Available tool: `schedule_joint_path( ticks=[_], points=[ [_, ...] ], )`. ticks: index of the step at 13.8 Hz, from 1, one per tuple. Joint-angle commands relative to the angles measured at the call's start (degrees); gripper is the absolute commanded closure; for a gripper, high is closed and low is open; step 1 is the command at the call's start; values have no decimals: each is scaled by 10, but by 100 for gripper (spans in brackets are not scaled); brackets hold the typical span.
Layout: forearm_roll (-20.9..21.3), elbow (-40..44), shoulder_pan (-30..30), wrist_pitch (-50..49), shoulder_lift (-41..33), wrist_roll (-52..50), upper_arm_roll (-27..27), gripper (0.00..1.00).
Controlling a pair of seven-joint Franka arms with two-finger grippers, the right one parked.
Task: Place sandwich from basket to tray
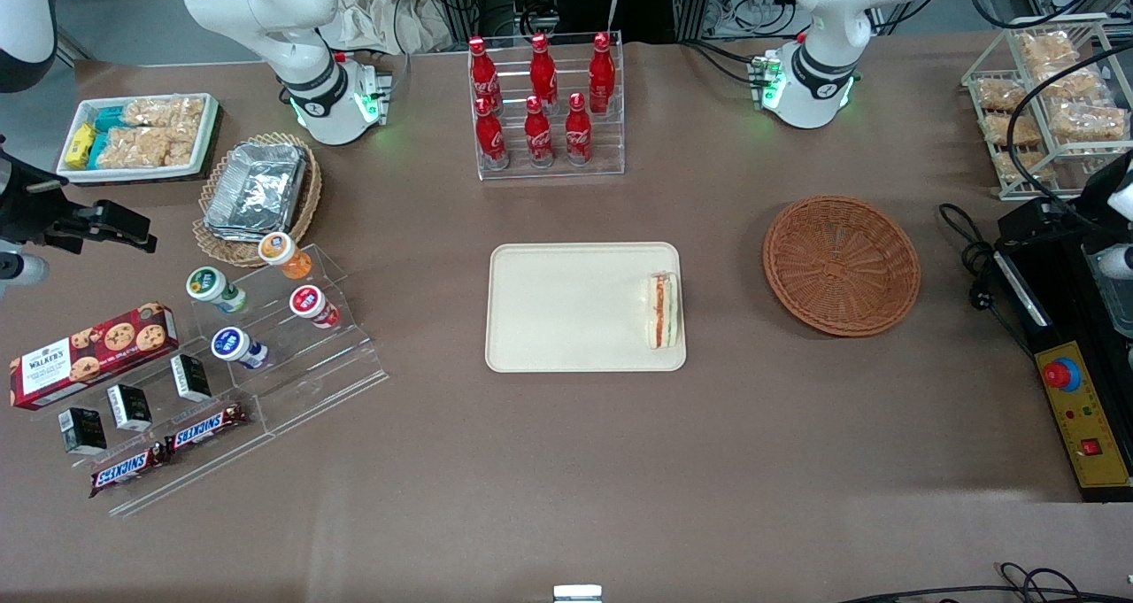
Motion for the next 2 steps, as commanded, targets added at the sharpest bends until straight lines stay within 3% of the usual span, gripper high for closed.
schedule_joint_path(
  ticks=[1,2],
  points=[
    [5,10,4,-7,2,3,-2,0],
    [6,10,4,-7,2,3,-2,0]
  ],
)
